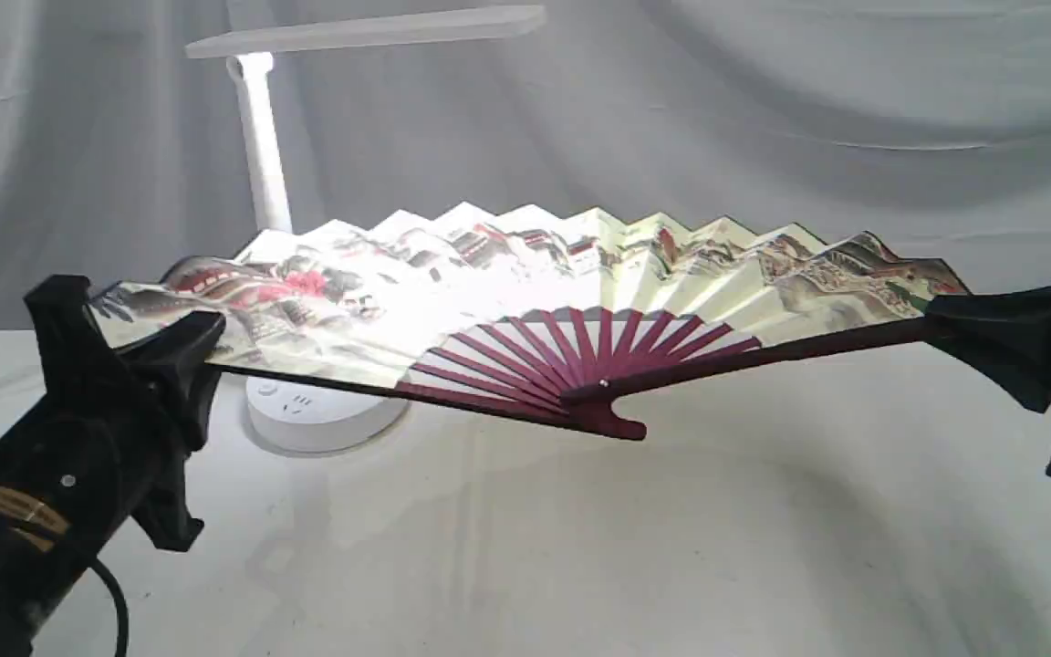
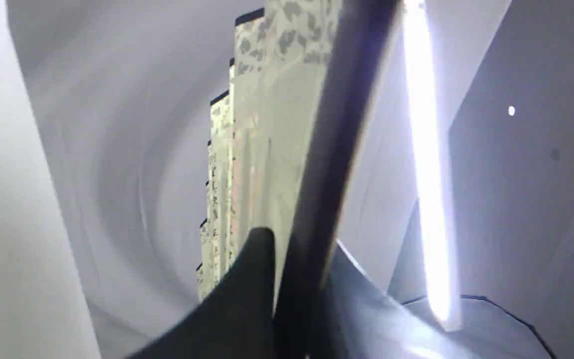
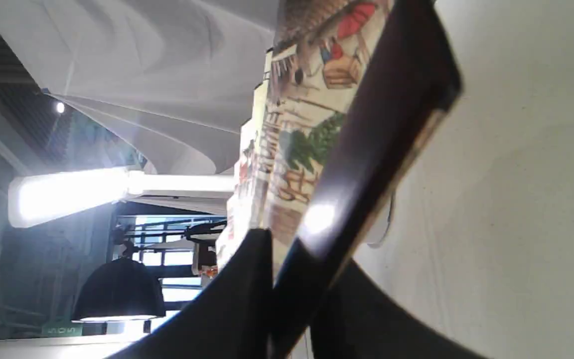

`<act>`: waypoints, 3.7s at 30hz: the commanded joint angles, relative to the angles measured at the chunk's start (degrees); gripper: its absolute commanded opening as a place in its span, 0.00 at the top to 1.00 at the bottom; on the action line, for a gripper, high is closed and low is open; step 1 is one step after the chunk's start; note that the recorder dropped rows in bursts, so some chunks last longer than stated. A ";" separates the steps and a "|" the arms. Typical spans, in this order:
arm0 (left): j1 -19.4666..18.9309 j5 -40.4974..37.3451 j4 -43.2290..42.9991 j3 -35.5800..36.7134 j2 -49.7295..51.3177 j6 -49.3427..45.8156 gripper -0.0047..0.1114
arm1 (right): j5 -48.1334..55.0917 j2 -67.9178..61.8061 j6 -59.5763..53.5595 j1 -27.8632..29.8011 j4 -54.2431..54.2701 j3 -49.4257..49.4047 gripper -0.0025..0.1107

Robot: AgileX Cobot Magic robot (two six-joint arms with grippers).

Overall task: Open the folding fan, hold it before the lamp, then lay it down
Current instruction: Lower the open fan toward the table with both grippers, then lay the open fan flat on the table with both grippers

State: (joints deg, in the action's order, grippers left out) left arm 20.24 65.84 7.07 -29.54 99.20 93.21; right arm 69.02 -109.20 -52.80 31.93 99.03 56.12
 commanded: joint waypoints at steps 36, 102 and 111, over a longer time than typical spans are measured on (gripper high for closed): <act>9.32 4.12 7.14 -22.64 26.43 2.70 0.96 | -12.12 -9.55 -10.28 10.55 0.91 -0.30 0.98; 8.30 1.43 10.76 -27.26 34.27 -3.62 0.38 | -15.77 -16.24 -14.60 4.03 0.91 5.38 0.48; 1.91 -4.72 -4.96 -25.72 33.17 -6.31 0.39 | -23.46 -13.35 -12.06 4.03 -3.39 5.38 0.44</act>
State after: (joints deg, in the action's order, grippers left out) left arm 23.17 63.59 5.40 -55.63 133.38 86.85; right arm 46.80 -124.03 -65.48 35.99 97.11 61.65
